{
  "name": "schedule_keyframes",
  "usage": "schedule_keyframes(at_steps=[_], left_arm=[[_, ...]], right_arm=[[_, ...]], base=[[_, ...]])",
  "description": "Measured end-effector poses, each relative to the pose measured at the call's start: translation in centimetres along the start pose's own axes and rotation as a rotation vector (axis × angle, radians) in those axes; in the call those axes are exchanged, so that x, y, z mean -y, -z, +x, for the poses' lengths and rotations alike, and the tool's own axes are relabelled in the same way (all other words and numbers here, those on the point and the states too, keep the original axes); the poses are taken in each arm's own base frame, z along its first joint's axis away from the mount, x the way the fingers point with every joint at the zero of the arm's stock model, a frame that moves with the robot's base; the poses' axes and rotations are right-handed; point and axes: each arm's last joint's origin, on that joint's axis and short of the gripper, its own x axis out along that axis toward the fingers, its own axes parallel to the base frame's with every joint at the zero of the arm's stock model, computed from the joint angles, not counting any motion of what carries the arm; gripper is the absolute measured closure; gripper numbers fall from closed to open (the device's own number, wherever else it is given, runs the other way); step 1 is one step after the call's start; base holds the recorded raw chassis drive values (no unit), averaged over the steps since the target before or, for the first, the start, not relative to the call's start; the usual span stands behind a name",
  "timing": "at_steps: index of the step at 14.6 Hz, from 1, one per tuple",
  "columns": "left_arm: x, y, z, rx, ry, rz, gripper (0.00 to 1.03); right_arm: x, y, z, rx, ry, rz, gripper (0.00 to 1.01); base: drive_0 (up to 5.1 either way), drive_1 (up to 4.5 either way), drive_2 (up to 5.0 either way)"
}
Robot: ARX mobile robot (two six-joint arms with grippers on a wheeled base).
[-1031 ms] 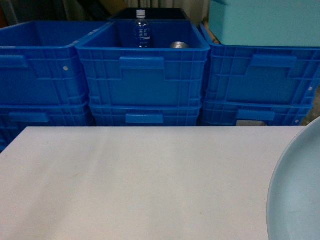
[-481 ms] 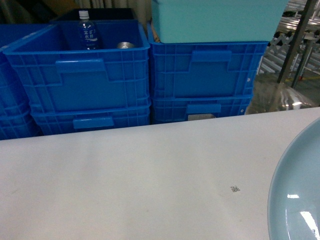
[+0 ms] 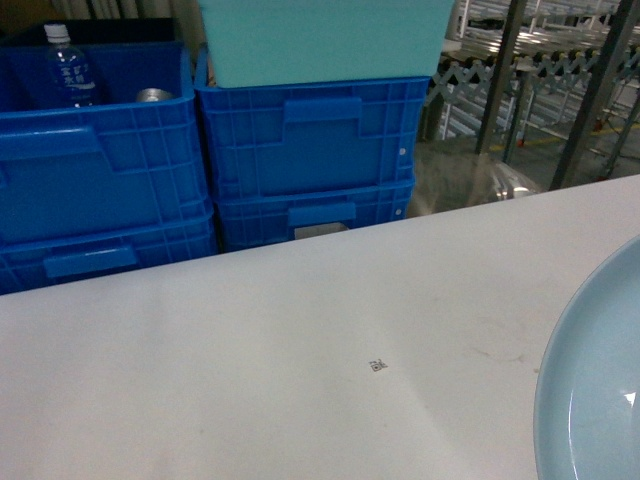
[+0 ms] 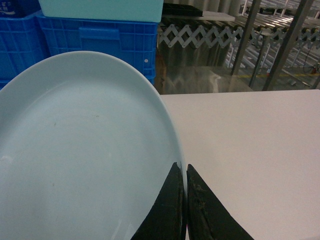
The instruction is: Place blue tray on left shelf second layer neatly
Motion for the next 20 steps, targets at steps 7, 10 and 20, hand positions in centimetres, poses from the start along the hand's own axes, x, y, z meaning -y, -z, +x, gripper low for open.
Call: schedule_keyframes(at_steps=[7, 10, 20], left_arm=[[0.00, 0.00, 0.00, 0.000, 0.000, 0.000, 0.05], [0.00, 0.00, 0.00, 0.000, 0.000, 0.000, 0.05], [0.00, 0.00, 0.00, 0.000, 0.000, 0.000, 0.05]], right_arm=[[0.00, 0.00, 0.00, 0.000, 0.000, 0.000, 0.99], [0.00, 0.00, 0.00, 0.000, 0.000, 0.000, 0.99], [0.00, 0.00, 0.00, 0.000, 0.000, 0.000, 0.99]], base=[[-1.7, -1.67, -1.7], [-1.6, -1.59, -1.6], [-1.6, -1.60, -1.6]])
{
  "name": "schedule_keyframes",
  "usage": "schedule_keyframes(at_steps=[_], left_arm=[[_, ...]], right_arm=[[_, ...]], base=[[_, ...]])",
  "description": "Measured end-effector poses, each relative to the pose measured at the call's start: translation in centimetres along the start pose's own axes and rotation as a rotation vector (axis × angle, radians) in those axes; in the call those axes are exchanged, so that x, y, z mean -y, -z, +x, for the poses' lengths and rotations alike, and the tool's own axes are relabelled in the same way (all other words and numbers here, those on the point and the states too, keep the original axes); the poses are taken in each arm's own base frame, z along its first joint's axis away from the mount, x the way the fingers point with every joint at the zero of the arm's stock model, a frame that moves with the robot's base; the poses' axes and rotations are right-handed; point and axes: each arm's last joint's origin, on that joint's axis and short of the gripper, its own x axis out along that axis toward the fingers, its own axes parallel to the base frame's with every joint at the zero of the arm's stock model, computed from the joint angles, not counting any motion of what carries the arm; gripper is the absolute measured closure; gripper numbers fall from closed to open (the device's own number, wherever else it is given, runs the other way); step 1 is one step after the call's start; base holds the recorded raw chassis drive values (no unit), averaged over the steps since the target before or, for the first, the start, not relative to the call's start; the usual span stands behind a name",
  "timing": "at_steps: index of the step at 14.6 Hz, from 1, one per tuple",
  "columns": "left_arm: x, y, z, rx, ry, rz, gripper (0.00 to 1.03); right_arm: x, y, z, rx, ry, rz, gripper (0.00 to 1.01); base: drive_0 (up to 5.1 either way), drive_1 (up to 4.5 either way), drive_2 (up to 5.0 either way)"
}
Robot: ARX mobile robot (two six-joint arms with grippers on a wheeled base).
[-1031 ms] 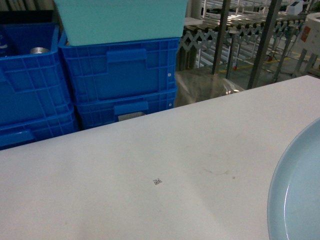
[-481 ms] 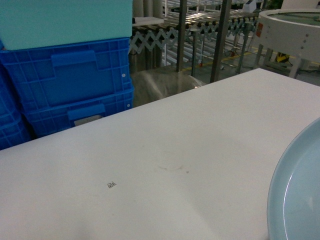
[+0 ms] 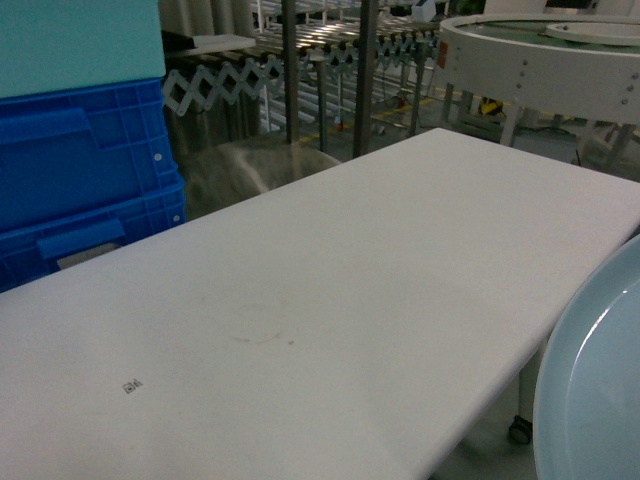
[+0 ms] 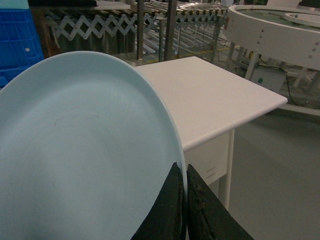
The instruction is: Place blue tray on left shelf second layer neatly
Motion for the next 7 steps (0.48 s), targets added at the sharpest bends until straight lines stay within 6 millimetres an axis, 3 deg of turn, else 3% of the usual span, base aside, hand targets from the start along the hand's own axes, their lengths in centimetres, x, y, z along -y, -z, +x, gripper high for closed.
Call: schedule_keyframes(at_steps=[7], left_arm=[[0.00, 0.00, 0.00, 0.000, 0.000, 0.000, 0.05]], right_arm=[[0.00, 0.00, 0.00, 0.000, 0.000, 0.000, 0.99]], base=[[-1.6, -1.59, -1.6]])
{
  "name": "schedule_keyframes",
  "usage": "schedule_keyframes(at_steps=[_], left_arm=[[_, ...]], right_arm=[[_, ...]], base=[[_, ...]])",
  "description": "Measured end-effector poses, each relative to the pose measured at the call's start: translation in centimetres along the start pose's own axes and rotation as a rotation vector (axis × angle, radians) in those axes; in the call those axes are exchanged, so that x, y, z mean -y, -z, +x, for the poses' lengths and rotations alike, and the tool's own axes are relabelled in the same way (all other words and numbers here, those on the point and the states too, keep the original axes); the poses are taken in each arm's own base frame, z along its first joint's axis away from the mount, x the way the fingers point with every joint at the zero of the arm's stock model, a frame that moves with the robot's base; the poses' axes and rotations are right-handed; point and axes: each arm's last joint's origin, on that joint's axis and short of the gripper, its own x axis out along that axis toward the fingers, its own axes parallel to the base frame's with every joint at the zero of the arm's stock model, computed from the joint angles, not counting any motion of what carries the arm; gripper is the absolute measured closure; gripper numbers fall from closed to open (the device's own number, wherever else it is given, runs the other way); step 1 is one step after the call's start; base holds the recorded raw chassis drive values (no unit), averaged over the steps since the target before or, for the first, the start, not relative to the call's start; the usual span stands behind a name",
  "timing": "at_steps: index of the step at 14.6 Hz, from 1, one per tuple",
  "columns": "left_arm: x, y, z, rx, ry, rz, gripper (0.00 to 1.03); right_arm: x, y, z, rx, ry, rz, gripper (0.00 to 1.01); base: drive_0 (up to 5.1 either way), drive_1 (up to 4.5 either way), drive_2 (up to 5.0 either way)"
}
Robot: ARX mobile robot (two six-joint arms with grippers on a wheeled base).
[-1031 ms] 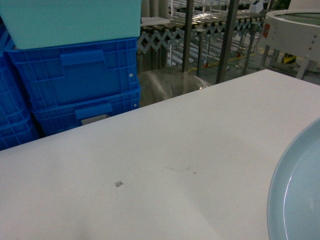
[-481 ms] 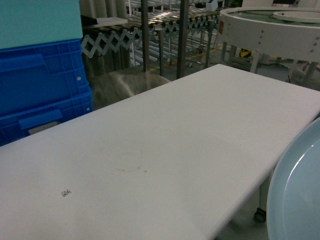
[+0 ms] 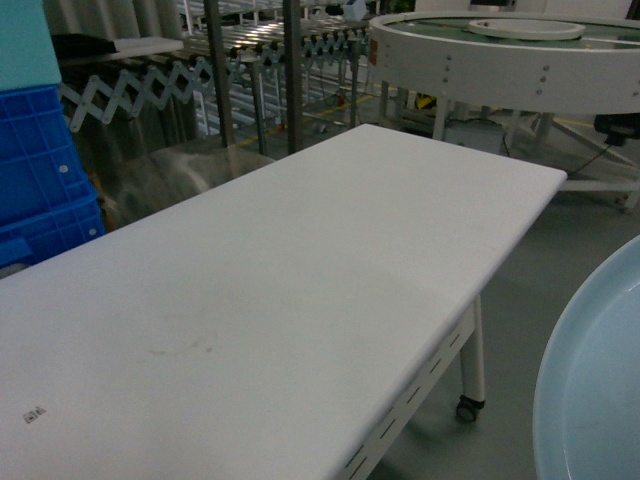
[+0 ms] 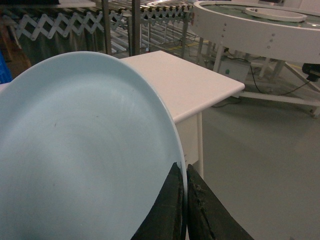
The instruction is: Place blue tray on left shelf second layer neatly
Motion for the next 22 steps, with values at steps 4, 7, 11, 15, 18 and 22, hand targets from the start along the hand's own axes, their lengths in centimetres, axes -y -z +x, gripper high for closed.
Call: schedule_keyframes(at_steps=[4, 7, 11, 15, 18, 22], left_arm=[[0.00, 0.00, 0.00, 0.000, 0.000, 0.000, 0.05], [0.00, 0.00, 0.00, 0.000, 0.000, 0.000, 0.05], [0.00, 0.00, 0.00, 0.000, 0.000, 0.000, 0.05], [0.00, 0.00, 0.00, 0.000, 0.000, 0.000, 0.05], [0.00, 0.00, 0.00, 0.000, 0.000, 0.000, 0.05], [0.00, 0.00, 0.00, 0.000, 0.000, 0.000, 0.05]], right_arm=[[0.00, 0.00, 0.00, 0.000, 0.000, 0.000, 0.99], [0.00, 0.00, 0.00, 0.000, 0.000, 0.000, 0.99], [0.00, 0.00, 0.00, 0.000, 0.000, 0.000, 0.99], [0.00, 0.00, 0.00, 0.000, 0.000, 0.000, 0.99], [0.00, 0.00, 0.00, 0.000, 0.000, 0.000, 0.99], [0.00, 0.00, 0.00, 0.000, 0.000, 0.000, 0.99]], base=[[-1.6, -1.58, -1.6], [-1.6, -1.55, -1.6], [-1.6, -1.61, -1.6], [-1.6, -1.60, -1.6], [-1.6, -1.60, -1.6], [-1.6, -1.61, -1.6]])
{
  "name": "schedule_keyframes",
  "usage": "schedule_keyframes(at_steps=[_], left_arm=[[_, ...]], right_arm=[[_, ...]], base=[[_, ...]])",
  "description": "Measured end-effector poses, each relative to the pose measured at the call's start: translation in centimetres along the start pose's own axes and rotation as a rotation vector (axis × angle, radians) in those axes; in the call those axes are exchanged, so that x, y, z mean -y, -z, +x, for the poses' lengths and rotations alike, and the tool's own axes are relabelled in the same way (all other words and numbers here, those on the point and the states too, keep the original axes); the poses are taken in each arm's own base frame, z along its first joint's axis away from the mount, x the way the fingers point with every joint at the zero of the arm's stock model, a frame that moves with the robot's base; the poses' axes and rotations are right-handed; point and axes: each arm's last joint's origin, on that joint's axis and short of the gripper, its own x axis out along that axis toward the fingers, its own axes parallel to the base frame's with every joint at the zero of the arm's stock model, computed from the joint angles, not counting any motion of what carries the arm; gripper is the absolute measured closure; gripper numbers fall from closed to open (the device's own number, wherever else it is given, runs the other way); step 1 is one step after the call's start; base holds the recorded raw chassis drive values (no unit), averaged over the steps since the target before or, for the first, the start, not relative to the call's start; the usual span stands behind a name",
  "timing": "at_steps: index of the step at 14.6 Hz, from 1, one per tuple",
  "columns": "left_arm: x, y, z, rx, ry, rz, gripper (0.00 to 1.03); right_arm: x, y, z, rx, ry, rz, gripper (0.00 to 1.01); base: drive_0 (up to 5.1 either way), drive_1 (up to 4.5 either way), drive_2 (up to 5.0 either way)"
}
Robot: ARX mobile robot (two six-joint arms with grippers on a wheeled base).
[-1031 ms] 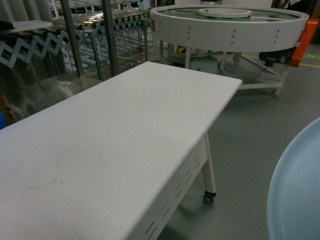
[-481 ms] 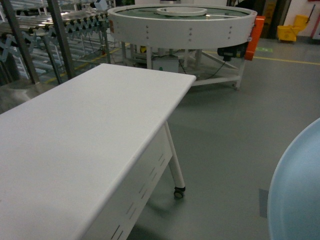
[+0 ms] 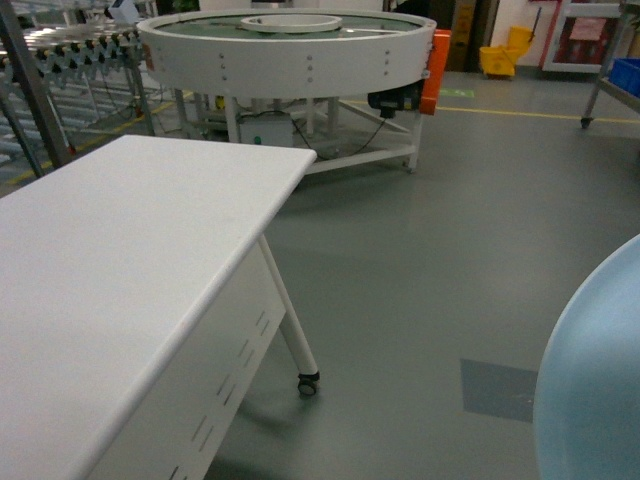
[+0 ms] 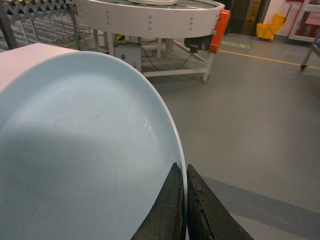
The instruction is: Place blue tray on left shelf second layer neatly
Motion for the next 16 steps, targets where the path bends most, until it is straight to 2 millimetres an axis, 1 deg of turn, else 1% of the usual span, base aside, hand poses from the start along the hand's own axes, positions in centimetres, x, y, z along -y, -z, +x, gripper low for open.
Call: schedule_keyframes(at_steps=[2, 16], left_arm=[[0.00, 0.00, 0.00, 0.000, 0.000, 0.000, 0.05], [0.00, 0.00, 0.00, 0.000, 0.000, 0.000, 0.05]], right_arm=[[0.00, 0.00, 0.00, 0.000, 0.000, 0.000, 0.99], [0.00, 0.03, 0.01, -0.001, 0.000, 0.000, 0.99]], base=[[-1.8, -1.84, -1.8], [-1.6, 2.53, -5.8]])
